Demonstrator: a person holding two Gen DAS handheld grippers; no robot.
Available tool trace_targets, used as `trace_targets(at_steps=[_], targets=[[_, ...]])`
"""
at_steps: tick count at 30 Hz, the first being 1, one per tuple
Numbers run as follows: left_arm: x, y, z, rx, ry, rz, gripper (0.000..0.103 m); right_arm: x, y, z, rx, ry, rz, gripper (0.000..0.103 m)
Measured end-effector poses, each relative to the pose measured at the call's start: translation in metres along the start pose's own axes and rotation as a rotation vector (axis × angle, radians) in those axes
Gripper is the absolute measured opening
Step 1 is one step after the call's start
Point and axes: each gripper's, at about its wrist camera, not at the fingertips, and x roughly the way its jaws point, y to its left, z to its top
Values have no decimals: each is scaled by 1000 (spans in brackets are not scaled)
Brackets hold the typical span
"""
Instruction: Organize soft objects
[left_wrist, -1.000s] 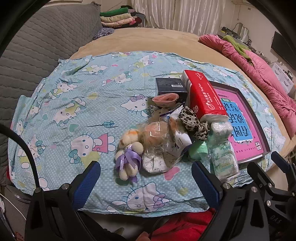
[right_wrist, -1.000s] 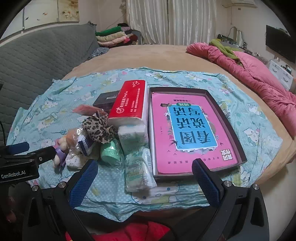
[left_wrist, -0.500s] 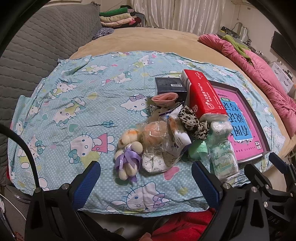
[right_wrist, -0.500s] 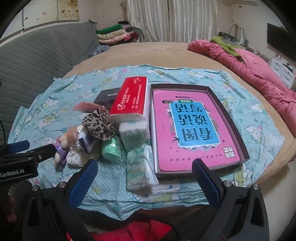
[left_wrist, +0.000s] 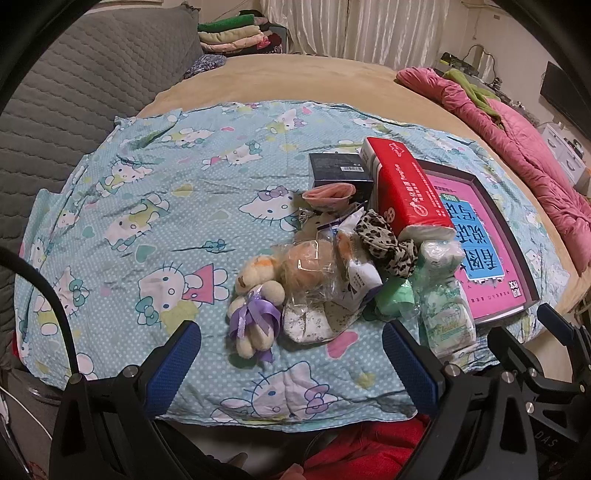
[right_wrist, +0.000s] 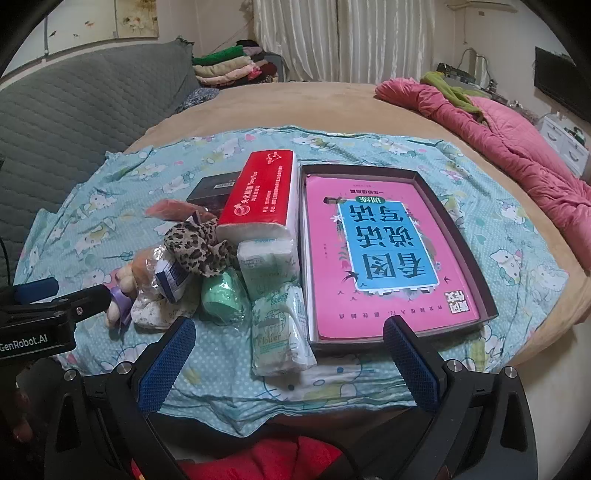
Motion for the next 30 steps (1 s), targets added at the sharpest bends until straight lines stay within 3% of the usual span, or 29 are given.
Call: trace_targets(at_steps=[19, 30], targets=[[1, 0, 0, 0, 2, 0, 99, 0, 0, -1, 1, 8, -5, 101], [21, 20, -2, -54, 55, -12, 99, 17, -1, -9, 5, 95, -7, 101]])
